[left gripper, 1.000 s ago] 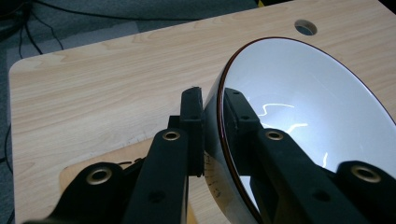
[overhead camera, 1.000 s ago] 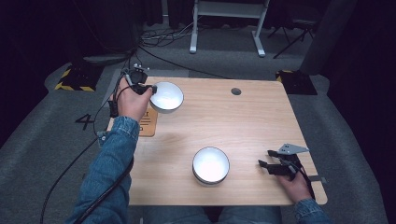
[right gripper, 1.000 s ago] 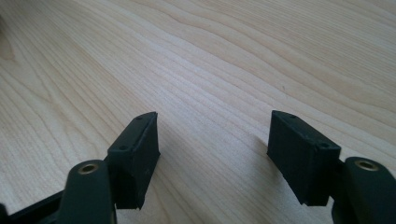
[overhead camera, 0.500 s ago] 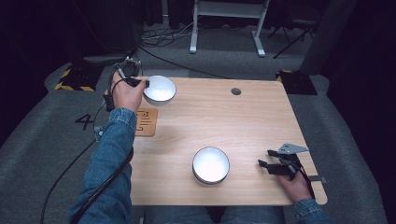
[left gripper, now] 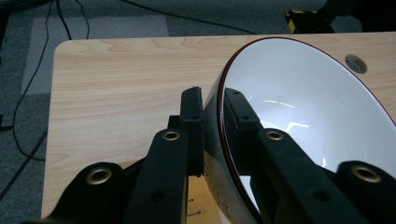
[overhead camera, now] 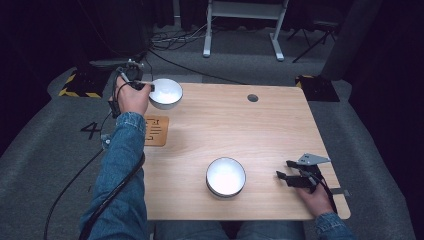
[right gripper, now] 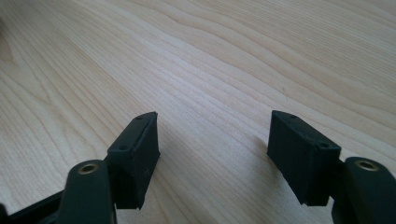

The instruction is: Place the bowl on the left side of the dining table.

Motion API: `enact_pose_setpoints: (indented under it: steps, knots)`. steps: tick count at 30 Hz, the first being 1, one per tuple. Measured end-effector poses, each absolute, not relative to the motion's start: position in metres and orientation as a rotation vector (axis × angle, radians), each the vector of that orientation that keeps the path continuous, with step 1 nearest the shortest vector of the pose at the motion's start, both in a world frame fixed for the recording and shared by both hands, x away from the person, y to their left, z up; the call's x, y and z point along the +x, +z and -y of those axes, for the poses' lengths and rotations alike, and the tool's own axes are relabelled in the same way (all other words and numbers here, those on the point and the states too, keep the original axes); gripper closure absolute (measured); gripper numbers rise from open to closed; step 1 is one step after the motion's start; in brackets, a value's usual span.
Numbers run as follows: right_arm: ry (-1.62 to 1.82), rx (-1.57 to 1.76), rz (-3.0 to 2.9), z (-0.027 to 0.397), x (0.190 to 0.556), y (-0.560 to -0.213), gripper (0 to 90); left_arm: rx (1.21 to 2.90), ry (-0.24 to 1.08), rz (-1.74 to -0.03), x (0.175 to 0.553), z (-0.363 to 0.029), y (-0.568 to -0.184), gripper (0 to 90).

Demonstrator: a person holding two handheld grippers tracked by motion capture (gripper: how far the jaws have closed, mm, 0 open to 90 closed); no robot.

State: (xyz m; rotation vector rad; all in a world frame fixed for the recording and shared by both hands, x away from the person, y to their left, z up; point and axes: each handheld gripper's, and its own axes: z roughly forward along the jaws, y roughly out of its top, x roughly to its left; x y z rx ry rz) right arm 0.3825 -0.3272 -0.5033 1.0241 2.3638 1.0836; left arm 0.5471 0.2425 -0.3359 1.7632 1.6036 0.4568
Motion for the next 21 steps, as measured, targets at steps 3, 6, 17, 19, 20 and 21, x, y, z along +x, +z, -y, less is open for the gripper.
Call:
enact_pose_setpoints:
  steps: [3, 6, 17, 19, 20, 21]
  knots:
    - [1.077, 1.015, -2.366, 0.328, 0.383, -0.503, 34.1, 1.749, 0.459, -1.611, 0.548, -0.249, -0.341, 79.8]
    - [1.078, 1.016, -2.366, 0.328, 0.383, -0.503, 34.1, 1.727, 0.445, -1.619, 0.549, -0.254, -0.346, 79.8]
    - [1.078, 1.016, -2.367, 0.328, 0.383, -0.503, 34.1, 1.739, 0.468, -1.655, 0.554, -0.265, -0.363, 79.7]
    - [1.078, 1.016, -2.366, 0.328, 0.383, -0.503, 34.1, 1.734, 0.454, -1.669, 0.553, -0.268, -0.366, 79.7]
    - [1.078, 1.015, -2.366, 0.328, 0.383, -0.503, 34.1, 1.726, 0.449, -1.674, 0.553, -0.270, -0.368, 79.7]
    - [1.078, 1.016, -2.367, 0.328, 0.383, -0.503, 34.1, 1.726, 0.452, -1.673, 0.553, -0.272, -0.370, 79.7]
